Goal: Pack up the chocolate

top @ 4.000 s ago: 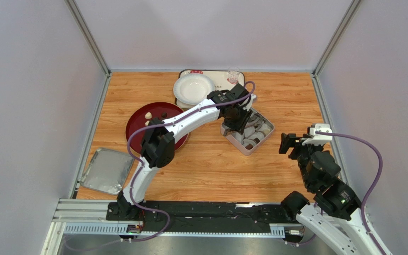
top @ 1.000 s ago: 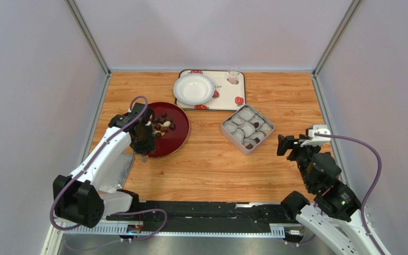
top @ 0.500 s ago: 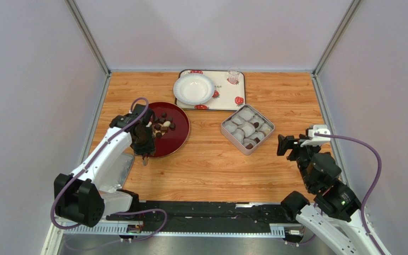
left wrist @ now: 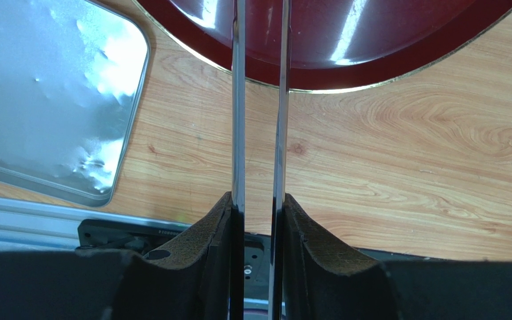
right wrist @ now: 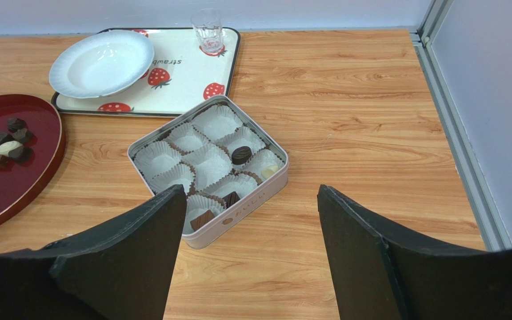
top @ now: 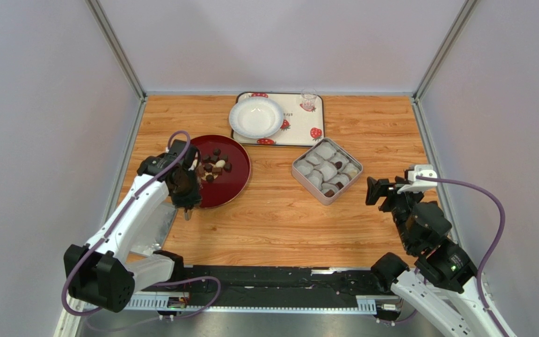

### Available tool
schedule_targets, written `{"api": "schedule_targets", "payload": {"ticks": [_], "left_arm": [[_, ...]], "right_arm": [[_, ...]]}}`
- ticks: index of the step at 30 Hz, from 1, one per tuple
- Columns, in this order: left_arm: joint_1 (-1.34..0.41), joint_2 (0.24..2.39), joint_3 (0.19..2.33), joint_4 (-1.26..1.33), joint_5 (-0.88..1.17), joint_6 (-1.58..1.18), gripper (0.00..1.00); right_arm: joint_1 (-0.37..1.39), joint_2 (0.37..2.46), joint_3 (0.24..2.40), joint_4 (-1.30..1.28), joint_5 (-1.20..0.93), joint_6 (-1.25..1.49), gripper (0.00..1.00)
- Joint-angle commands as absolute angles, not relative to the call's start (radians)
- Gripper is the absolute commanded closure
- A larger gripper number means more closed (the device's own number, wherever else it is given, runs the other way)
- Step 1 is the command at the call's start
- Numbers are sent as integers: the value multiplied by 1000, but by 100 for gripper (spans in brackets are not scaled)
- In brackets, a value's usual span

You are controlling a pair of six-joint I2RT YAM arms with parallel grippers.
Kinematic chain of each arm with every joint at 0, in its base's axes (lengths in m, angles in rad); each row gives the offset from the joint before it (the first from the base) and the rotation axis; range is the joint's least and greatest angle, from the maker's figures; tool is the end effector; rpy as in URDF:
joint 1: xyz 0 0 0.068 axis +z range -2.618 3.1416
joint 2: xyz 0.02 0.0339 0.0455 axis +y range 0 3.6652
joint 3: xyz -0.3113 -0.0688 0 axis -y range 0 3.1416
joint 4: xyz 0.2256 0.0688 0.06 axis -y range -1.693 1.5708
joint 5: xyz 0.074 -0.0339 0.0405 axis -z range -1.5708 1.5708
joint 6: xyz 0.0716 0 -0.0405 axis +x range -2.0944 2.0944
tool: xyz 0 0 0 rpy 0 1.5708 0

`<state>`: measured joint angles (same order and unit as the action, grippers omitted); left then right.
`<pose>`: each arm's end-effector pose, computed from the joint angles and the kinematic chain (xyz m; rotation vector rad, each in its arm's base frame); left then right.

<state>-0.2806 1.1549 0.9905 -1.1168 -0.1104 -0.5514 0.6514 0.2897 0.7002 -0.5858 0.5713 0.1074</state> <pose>0.1637 -0.0390 0.2814 -0.4050 2.8035 -0.0237 0.0527 -0.0085 0.3241 -0.0525 1.7176 0.0630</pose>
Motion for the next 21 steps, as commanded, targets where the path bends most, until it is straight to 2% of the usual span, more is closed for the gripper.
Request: {"api": "schedule_targets", "payload": {"ticks": [1,12,21], "left_arm": [[-275,1128,1019,-1114,-74,-534,73],[-308,1117,1169,-1091,26,-474,73],[-527,1284,1359,-999,49,-462,72]], "right_arm": [[655,278,698,-546,563,98,23],[655,279,698,-546,568,97,24],[655,278,696,-545,575,95,24]]}}
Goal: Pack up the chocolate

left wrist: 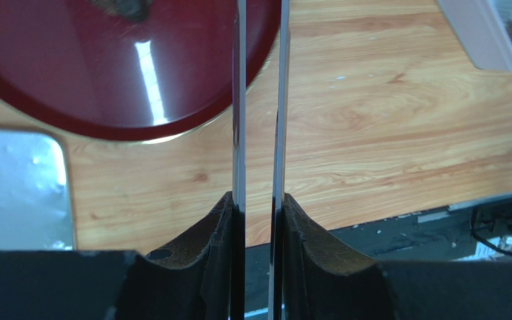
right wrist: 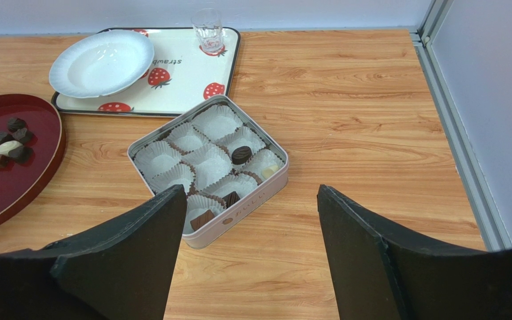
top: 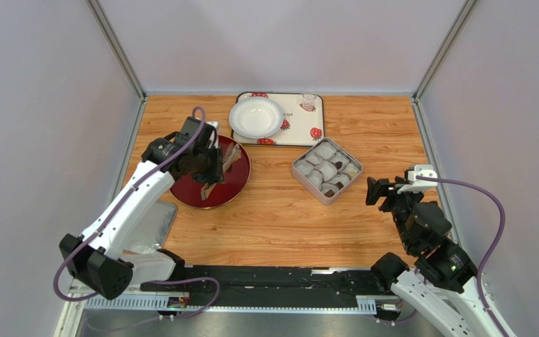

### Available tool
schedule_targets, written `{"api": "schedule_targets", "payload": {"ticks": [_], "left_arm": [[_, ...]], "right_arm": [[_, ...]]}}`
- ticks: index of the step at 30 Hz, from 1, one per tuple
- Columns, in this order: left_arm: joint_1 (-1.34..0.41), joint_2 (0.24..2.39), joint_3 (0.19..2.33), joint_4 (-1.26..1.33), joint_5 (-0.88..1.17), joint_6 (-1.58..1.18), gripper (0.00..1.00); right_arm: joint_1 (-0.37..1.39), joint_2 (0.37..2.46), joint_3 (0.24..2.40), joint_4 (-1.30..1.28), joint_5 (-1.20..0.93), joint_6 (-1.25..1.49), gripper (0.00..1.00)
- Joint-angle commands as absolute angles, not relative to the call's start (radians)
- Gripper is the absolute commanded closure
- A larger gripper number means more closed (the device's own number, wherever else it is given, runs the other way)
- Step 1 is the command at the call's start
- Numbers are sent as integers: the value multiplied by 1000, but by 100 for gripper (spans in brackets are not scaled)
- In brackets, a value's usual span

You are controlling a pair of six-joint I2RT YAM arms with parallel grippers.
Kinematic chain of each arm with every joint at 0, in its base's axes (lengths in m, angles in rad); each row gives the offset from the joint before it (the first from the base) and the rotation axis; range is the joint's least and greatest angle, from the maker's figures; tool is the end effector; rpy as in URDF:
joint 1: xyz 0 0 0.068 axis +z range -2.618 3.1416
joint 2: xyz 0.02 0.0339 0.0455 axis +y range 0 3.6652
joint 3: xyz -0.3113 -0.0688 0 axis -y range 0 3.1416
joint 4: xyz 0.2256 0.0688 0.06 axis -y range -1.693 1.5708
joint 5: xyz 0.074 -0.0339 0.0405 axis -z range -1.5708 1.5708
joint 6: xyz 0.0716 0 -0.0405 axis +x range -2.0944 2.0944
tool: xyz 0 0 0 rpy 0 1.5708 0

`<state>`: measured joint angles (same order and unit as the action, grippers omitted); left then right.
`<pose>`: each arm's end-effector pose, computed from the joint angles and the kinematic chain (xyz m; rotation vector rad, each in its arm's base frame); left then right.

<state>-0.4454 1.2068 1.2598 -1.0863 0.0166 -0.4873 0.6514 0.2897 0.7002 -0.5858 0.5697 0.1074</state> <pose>0.1852 -0.0897 0.3512 -0.0494 2.6469 -0.3475 0.0527 -0.0084 0.3241 -0.0537 1.7178 0.0643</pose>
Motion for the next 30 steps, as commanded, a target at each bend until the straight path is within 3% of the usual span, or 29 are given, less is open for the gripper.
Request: {"api": "schedule_targets", "payload": {"ticks": [1,19,30], "left_arm": [[-543,1304,1376,-974,54,-456,72],[-785,1914,1962,-885,153,-318,72],[-810,2100,2105,-888,153,-265,71]], "right_arm": [[655,278,696,-545,575,95,24],[652,281,695,-545,584,91,24],[653,287,693,-545,586,87,24]]}}
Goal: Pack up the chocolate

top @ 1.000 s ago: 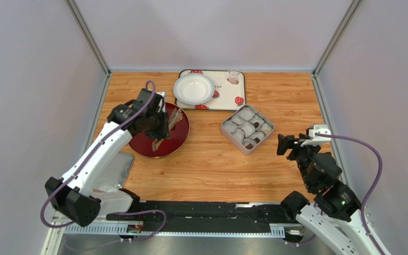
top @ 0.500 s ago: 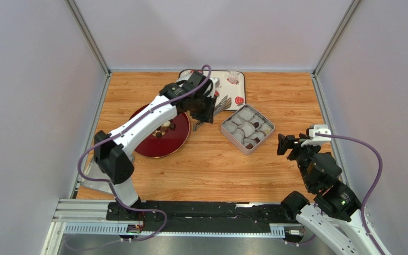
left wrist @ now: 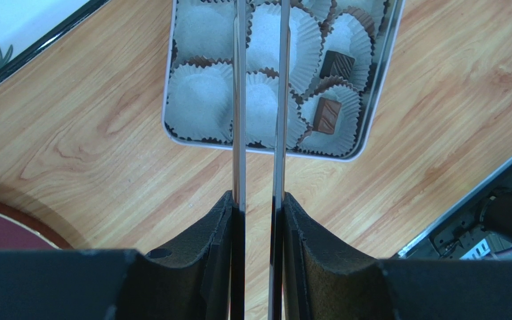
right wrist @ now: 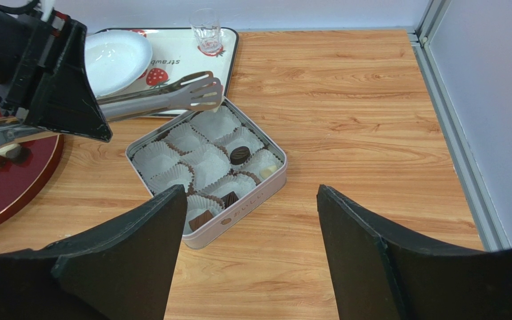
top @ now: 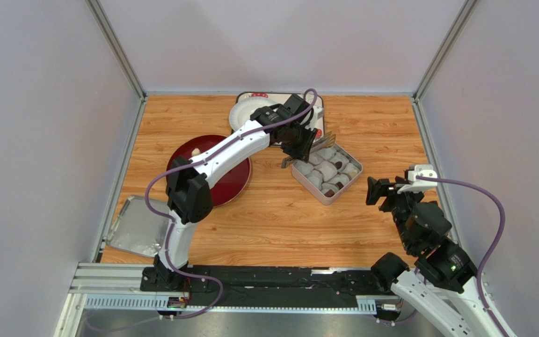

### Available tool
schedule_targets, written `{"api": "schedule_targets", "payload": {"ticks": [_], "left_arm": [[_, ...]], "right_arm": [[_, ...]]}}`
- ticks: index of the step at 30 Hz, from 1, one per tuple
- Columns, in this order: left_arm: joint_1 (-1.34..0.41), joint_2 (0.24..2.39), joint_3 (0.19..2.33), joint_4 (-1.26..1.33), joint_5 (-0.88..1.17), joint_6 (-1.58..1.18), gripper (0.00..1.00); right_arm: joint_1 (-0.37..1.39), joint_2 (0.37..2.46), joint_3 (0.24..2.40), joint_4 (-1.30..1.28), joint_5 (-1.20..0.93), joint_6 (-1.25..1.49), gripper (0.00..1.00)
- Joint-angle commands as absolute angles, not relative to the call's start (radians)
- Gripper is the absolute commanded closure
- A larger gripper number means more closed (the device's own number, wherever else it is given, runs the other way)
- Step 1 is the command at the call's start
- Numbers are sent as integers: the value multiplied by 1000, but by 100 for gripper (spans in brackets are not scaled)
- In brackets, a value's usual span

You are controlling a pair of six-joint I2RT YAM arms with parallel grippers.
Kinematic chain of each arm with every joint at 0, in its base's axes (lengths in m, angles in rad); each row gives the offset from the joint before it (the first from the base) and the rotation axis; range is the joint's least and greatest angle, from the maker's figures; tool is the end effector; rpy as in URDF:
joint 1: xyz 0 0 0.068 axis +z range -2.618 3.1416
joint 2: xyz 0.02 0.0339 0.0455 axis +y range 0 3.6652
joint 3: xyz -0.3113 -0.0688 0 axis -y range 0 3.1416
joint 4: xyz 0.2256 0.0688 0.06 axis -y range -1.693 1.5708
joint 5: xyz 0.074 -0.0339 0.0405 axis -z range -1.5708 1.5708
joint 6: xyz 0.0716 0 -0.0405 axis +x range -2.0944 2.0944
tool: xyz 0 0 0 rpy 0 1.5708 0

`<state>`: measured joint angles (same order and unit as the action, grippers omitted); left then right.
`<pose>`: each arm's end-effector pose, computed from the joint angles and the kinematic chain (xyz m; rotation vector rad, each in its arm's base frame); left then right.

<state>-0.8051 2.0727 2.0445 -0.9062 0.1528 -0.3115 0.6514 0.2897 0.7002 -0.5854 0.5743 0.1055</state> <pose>0.3269 -0.3557 0.3236 0.7016 2.5155 -0.6251 0.0527 -0.0087 0.3241 -0.0518 1.7170 0.0592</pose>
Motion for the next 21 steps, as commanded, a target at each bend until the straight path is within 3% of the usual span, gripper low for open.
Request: {"api": "schedule_targets", "payload": {"ticks": [1,21], "left_arm": [[-810,2112,2111,-890,146,-261,71],[-810,2194,2157,-904,84,-212,64]], "right_arm": [[653,287,693,-545,584,87,24],[653,293,690,-545,581,84,24]]}}
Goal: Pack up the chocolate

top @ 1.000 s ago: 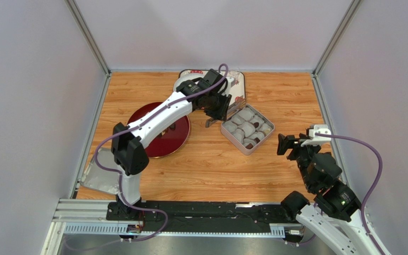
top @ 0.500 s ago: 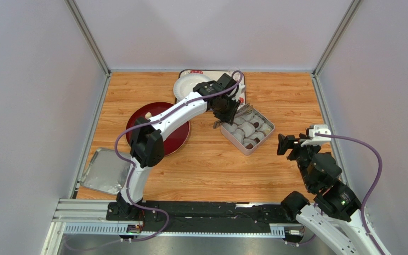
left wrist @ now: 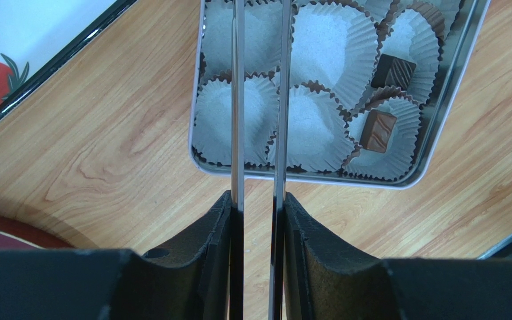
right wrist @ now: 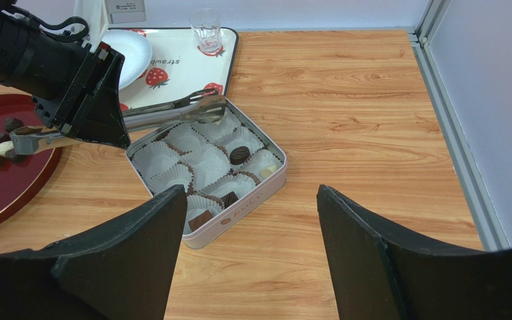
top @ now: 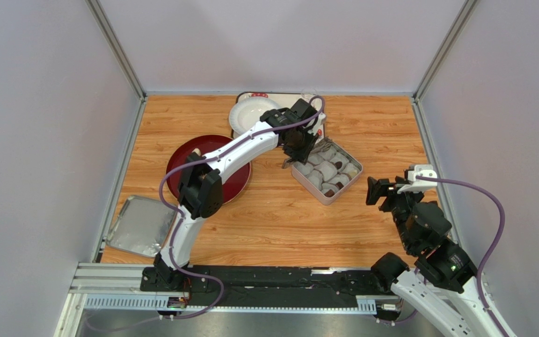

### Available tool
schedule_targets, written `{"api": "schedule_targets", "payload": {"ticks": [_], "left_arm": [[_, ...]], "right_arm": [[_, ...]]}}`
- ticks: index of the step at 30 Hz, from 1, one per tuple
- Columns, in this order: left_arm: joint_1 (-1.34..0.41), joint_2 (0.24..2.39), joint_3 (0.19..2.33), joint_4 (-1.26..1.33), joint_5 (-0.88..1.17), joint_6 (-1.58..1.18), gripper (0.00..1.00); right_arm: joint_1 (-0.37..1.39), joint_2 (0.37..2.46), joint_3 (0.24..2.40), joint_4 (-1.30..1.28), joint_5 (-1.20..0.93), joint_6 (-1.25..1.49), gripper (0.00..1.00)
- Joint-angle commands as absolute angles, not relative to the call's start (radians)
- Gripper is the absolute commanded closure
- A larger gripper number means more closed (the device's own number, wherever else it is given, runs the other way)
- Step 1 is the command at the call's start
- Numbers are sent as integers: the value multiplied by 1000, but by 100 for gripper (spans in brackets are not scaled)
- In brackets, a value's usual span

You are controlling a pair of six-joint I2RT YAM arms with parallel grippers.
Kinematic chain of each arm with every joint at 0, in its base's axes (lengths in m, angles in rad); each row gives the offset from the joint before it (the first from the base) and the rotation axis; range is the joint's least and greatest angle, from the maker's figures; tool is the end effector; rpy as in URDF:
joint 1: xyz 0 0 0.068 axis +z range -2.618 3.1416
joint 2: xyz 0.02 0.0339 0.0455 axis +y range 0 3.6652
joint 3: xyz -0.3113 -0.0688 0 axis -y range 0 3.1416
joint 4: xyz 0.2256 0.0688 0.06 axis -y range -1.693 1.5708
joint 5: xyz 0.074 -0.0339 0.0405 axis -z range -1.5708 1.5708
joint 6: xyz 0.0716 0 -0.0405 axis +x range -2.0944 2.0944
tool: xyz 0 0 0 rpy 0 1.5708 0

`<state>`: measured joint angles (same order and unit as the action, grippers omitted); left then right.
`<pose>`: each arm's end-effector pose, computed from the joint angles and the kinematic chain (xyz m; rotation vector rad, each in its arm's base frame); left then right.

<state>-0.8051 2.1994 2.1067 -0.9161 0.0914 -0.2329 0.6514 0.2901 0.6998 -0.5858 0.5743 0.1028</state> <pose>0.3492 -0.3727 0.2812 0.7833 2.5383 -0.4858 0.0528 -0.0086 0.3239 -0.0546 1.7179 0.0566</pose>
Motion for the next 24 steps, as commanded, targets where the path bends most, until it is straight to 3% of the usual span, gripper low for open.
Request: {"api": "schedule_targets", "payload": {"ticks": [1,24], "left_arm": [[-810,2194,2157,-905,86,-213,62],[-811,2142,2161,-896,103,-236,58]], "right_arm": [[653,295,690,-545,580,84,24],[653,287,690,-545,575,81,24]]}}
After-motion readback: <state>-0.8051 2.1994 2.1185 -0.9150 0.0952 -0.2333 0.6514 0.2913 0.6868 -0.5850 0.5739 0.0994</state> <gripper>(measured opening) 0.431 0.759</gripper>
